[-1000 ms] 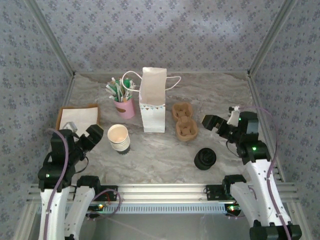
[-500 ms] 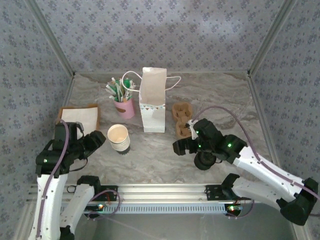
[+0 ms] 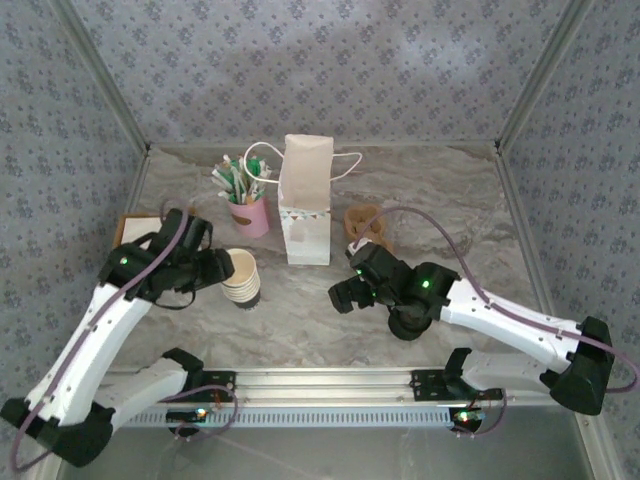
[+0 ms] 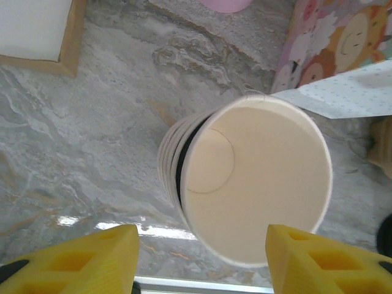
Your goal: Pack the takeout coffee
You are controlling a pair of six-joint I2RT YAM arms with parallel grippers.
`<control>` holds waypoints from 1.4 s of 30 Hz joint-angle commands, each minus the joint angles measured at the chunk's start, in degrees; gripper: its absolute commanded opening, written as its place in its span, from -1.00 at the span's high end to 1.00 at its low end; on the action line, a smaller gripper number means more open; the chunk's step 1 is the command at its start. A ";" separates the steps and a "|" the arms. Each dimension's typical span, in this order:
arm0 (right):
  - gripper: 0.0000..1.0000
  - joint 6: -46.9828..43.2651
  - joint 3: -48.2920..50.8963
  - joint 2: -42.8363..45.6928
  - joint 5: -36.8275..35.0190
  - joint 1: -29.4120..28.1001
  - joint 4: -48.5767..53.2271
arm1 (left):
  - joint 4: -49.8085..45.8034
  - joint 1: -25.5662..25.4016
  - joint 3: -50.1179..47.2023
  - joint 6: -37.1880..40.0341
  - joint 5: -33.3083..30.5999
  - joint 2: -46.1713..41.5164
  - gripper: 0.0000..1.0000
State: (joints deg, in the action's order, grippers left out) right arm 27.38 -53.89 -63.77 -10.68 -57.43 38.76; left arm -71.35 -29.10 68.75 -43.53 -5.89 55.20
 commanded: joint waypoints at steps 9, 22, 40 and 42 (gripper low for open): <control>-1.00 2.55 6.32 8.54 3.45 1.43 -6.73 | -2.40 -1.24 2.20 0.27 -6.79 5.97 0.24; -1.00 0.52 8.27 11.96 7.19 4.35 -7.23 | -1.99 -1.16 2.06 0.24 -6.72 8.34 0.68; -1.00 -0.15 8.73 14.66 8.71 5.48 -4.86 | -6.05 -1.21 8.86 -0.36 -8.18 9.31 1.00; -1.00 -0.14 8.80 15.22 8.74 5.61 -4.63 | -6.65 -1.22 10.03 0.05 -7.81 9.22 1.00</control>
State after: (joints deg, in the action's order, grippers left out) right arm 28.03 -45.76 -49.93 -2.48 -52.18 32.25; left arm -75.55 -30.02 76.03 -43.55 -12.91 64.40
